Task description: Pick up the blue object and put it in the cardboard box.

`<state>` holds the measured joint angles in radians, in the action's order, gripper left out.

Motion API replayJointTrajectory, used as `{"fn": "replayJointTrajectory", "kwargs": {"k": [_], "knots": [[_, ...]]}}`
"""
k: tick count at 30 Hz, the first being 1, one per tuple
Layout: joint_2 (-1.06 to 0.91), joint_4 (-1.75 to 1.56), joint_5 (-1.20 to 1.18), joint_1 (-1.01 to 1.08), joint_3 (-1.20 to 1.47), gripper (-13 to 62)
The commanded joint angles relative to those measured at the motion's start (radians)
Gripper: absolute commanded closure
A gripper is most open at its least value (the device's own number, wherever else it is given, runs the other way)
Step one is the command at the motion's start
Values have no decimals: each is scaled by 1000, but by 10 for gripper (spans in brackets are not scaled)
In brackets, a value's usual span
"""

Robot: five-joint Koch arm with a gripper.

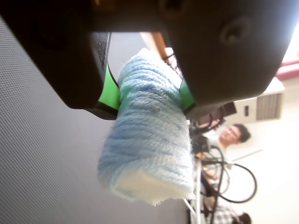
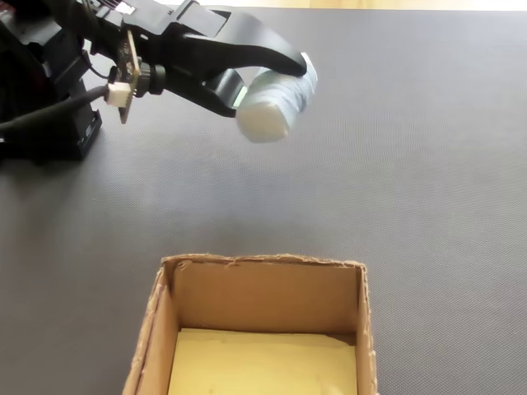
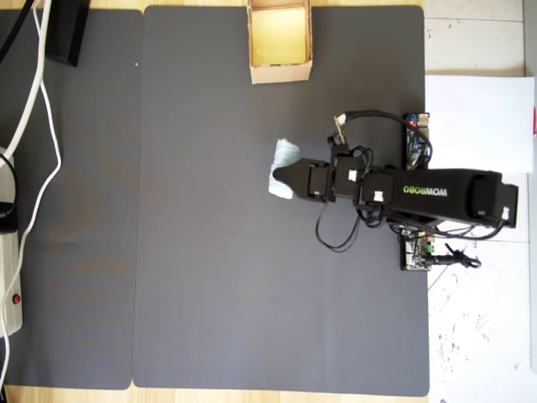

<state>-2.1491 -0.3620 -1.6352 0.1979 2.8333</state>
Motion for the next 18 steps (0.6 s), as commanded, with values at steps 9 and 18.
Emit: {"fn": "replayJointTrajectory", "kwargs": {"k": [9, 18], "knots": [[-94, -61, -18, 98, -87, 389], [160, 26, 20, 322, -469, 389]]}}
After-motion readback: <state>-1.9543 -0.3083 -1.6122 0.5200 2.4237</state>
